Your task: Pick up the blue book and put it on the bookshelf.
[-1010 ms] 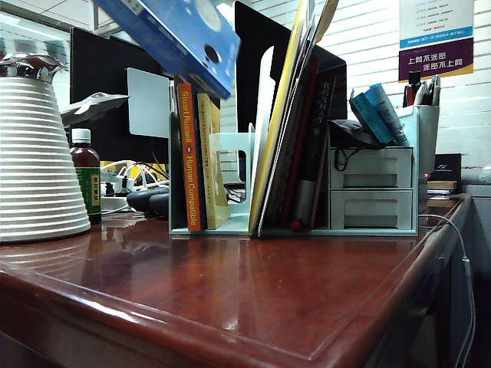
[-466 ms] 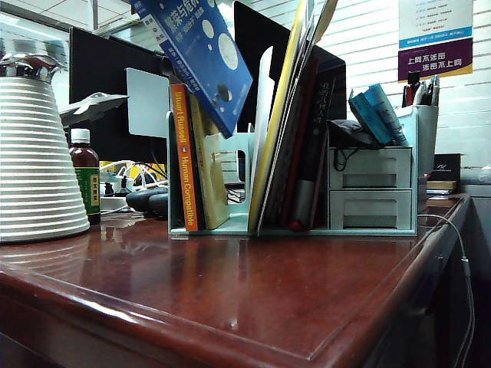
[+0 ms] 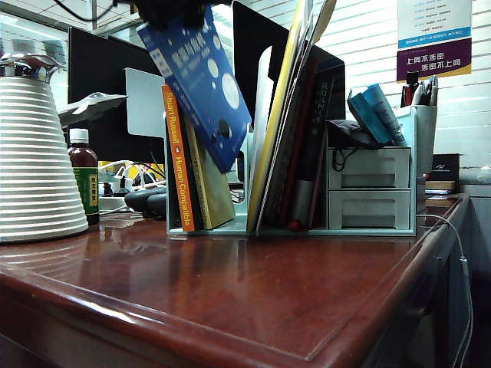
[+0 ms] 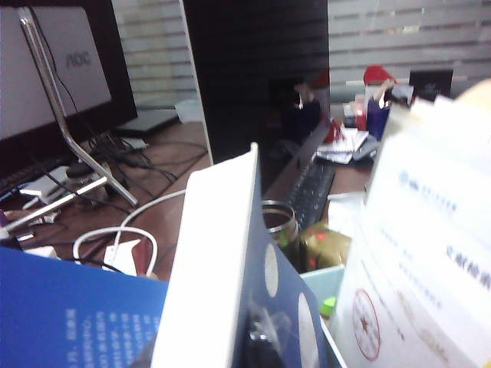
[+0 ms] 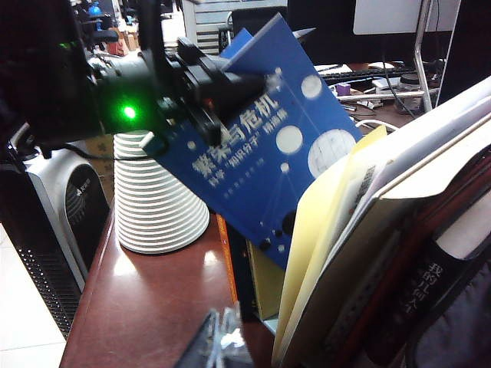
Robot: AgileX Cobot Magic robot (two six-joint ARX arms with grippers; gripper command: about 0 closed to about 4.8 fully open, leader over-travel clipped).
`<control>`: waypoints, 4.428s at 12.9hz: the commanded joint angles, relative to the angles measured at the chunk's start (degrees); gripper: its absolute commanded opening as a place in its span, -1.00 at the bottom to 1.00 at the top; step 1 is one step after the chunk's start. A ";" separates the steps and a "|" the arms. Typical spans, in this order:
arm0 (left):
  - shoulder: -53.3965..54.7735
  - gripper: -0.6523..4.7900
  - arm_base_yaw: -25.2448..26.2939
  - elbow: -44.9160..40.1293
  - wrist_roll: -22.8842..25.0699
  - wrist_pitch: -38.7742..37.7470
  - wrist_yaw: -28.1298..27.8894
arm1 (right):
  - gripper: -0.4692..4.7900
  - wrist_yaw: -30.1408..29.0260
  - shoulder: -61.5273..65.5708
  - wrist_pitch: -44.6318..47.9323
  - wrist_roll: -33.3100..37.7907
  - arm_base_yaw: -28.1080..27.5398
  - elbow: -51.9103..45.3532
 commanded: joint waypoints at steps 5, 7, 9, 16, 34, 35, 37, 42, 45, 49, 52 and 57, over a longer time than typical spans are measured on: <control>11.10 -0.78 -1.49 18.53 1.40 -13.00 -5.38 | -0.85 -0.35 -0.44 0.59 -0.20 0.11 0.35; 13.09 -0.78 -1.55 23.91 1.42 -18.45 -5.51 | -0.85 -0.35 -0.44 0.59 -0.20 0.11 0.35; 13.16 -0.78 -1.55 24.85 1.42 -18.82 -6.23 | -0.85 -0.33 -0.42 0.61 -0.20 0.11 0.35; 13.29 0.14 -1.60 24.94 0.00 -17.94 -3.32 | -0.85 -0.11 -0.42 0.61 -0.20 0.11 0.35; 4.74 -0.78 -1.46 6.62 -7.58 -37.81 11.13 | -0.85 3.43 -6.21 1.16 0.48 0.07 0.52; 6.36 -0.78 -1.07 6.62 -7.56 -36.52 10.97 | -0.85 3.39 -6.38 0.98 0.48 0.07 0.52; 7.69 -0.78 -0.39 7.08 -6.10 -34.62 10.25 | -0.85 3.37 -7.04 -0.70 0.48 0.07 0.52; 0.76 -0.78 -0.48 6.99 -5.03 -45.59 13.07 | -0.85 3.32 -7.10 -1.18 0.50 0.07 0.52; 4.52 -0.78 -0.07 7.02 -5.01 -39.23 12.59 | -0.85 3.32 -7.41 -1.25 0.50 0.07 0.52; 6.80 -0.78 2.12 7.17 -4.09 -33.48 8.70 | -0.85 3.34 -7.74 -1.99 0.48 0.07 0.52; 6.75 -0.78 3.80 7.30 -2.97 -31.30 12.68 | -0.85 3.34 -7.74 -2.01 0.48 0.07 0.52; 0.74 -0.78 1.95 8.20 -3.08 -34.64 17.75 | -0.85 3.63 -7.82 -1.97 0.46 0.07 0.52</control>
